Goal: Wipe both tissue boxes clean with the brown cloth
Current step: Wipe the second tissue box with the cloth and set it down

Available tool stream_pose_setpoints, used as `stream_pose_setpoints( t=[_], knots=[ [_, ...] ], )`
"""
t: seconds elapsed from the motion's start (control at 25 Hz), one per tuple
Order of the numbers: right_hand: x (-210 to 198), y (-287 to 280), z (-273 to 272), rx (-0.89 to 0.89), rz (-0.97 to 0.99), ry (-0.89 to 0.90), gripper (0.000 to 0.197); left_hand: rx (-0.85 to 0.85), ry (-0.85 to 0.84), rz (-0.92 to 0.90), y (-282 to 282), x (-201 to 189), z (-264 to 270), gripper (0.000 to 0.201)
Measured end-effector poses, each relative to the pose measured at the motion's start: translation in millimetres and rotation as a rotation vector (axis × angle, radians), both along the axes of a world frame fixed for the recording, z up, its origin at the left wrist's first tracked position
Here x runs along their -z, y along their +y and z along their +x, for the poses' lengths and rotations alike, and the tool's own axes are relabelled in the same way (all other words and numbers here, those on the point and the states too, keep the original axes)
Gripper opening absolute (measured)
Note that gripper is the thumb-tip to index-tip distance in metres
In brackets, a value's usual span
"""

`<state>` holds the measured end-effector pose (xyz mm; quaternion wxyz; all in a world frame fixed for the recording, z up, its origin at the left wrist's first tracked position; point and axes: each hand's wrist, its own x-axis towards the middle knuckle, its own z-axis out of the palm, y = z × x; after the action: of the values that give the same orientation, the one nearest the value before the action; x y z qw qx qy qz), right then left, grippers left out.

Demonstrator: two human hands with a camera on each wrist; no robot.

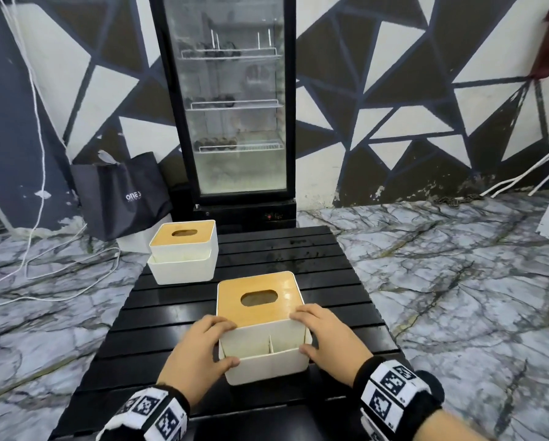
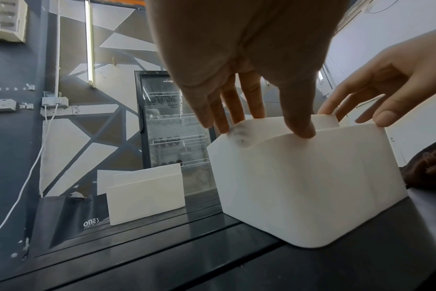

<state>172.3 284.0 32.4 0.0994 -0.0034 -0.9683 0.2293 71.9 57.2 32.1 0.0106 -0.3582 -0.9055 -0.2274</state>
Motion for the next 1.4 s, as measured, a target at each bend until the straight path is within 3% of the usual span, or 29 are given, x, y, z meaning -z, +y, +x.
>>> stream_pose_setpoints(
  t=[0.6, 1.16, 1.4],
  knots=[
    [-8.5, 94.3, -90.1, 0.215, -0.042, -0.060, 0.055, 0.021, -0.052, -0.050, 119.7, -12.7, -97.3, 0.056],
    [-13.0, 180.4, -183.9, 0.253, 0.025, -0.055, 0.057, 0.023, 0.005, -0.062, 205.6, -8.2, -187.7, 0.059],
    [-11.8, 196.6, -197.1, 0.240, 0.030, -0.023, 0.056, 0.015, 0.019, -0.044, 220.2, -4.5, -203.5, 0.060]
  ],
)
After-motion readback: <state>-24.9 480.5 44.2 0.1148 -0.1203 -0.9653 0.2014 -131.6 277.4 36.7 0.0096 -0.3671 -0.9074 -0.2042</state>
